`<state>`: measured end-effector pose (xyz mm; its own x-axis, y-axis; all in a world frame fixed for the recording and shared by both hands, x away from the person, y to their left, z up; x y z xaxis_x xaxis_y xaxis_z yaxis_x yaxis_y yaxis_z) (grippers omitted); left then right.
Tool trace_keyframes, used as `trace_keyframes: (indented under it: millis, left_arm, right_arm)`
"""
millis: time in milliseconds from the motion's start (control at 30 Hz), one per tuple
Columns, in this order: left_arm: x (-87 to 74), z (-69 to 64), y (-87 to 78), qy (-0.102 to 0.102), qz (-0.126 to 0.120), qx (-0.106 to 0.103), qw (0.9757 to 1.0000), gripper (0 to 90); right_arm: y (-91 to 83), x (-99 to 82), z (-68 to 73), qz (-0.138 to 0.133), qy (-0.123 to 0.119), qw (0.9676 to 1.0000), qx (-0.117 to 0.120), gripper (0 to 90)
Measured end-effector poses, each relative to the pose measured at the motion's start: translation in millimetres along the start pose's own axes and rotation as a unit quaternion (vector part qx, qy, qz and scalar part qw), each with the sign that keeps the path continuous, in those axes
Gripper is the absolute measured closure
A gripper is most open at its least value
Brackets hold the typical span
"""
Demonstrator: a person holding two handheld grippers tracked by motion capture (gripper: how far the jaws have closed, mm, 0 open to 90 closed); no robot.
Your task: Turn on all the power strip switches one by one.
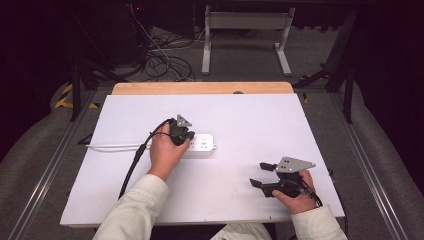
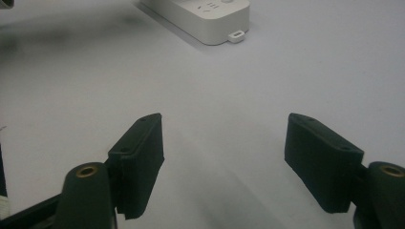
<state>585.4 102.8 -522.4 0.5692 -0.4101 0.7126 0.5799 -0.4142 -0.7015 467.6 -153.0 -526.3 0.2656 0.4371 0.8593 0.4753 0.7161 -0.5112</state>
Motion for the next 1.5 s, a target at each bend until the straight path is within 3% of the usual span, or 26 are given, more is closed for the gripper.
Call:
trace_keyframes:
  millis: [133, 333, 533, 767, 967, 1200, 1333, 1433, 1500]
  left_arm:
    - [0.1, -1.3, 0.5, 0.001, 0.000, 0.009, 1.0000, 90.0]
    - [-0.2, -0.8, 0.4, -0.009, 0.004, 0.006, 0.9999, 90.0]
    - [-0.4, -2.3, 0.7, 0.002, 0.007, 0.018, 0.9998, 90.0]
    - [0.1, -2.4, 1.1, -0.001, 0.014, 0.018, 0.9997, 90.0]
    - [0.8, -4.2, 1.8, 0.020, 0.020, 0.036, 0.9990, 90.0]
    - [0.7, -3.0, 2.1, 0.002, 0.027, 0.024, 0.9994, 90.0]
    - [2.8, -4.2, 1.7, 0.019, 0.028, 0.031, 0.9990, 90.0]
    - [8.0, -3.6, -2.8, -0.006, 0.011, 0.009, 0.9999, 90.0]
    - [14.1, -5.6, -7.5, -0.015, -0.017, -0.007, 0.9997, 90.0]
  right_arm:
    - [0.2, -0.1, 0.1, 0.000, 0.000, 1.0000, 0.000, 30.4]
    - [0.2, -0.2, 0.2, 0.001, 0.000, 1.0000, 0.000, 30.4]
    - [0.1, -0.1, 0.3, 0.000, -0.001, 1.0000, 0.000, 30.4]
    - [0.1, -0.2, 0.4, 0.001, -0.001, 1.0000, 0.001, 30.4]
    - [-0.1, 0.0, 0.8, 0.000, -0.002, 1.0000, 0.001, 30.4]
    - [0.2, -0.3, 1.1, 0.002, -0.002, 1.0000, 0.002, 30.4]
    - [0.3, -0.2, 1.3, 0.002, -0.003, 1.0000, 0.002, 30.4]
    - [0.7, -0.6, 0.9, 0.003, -0.003, 1.0000, 0.003, 30.4]
    - [0.5, -0.4, 0.2, 0.002, -0.001, 1.0000, 0.002, 30.4]
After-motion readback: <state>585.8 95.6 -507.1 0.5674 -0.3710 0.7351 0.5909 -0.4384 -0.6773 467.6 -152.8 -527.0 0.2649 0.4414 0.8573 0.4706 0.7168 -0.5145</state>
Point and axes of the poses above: each handheld gripper's, and its own axes: y roughly forward along the jaws, x roughly out of its top, z roughly to its left, the point moved 9 cm from there along y, roughly forward along the jaws, and after that the axes turned 4 degrees about -y, right-handed, at the moved point
